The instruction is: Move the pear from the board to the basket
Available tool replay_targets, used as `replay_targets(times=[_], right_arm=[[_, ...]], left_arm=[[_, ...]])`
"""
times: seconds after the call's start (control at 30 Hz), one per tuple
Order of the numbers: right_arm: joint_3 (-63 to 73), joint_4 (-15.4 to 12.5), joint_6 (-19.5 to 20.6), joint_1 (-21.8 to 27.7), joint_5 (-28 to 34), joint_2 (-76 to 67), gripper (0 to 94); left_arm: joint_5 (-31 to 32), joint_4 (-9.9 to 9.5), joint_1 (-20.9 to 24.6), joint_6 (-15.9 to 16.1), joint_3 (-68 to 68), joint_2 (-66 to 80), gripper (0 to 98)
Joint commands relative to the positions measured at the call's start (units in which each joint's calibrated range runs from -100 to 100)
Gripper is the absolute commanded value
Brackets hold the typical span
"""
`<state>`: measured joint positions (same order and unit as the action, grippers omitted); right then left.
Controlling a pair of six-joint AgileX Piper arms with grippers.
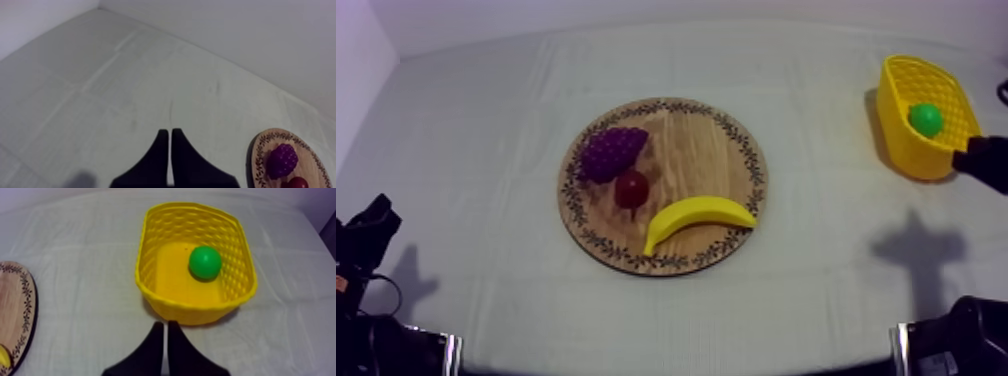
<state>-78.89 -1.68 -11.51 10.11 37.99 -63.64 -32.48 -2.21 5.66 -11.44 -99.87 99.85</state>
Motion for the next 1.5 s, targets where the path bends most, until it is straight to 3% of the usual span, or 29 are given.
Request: replay_targets(times=[0.0, 0.27, 0.67, 0.87, 1.1, 1.47], right_arm=[[-3.02, -0.11, -0.72, 0.70, 2.72, -13.43, 2.3], [-9.05, 1.23, -0.52, 0.13, 10.33, -26.41, 4.3], [-14.89, 1.71, 2.72, -0.94, 11.54, -31.90, 10.9], [-18.35, 0.48, 1.23, -0.72, 7.25, -32.07, 2.8], [-20.53, 0.59, 1.22, -0.62, 1.56, -32.11, 0.6], [-20.88, 0.58, 0.31, -0.61, 0.34, -32.12, 0.4]], left_arm=[[-0.01, -0.02, 0.02, -0.02, -0.02, -0.02, 0.1], [-0.01, -0.02, 0.02, 0.00, -0.02, -0.02, 0.1], [-0.01, -0.02, 0.02, -0.01, -0.02, -0.02, 0.1], [-0.01, -0.02, 0.02, -0.01, -0.02, -0.02, 0.1], [-0.01, -0.02, 0.02, -0.01, -0.02, -0.02, 0.1], [-0.01, -0.02, 0.02, -0.01, -0.02, -0.02, 0.1]])
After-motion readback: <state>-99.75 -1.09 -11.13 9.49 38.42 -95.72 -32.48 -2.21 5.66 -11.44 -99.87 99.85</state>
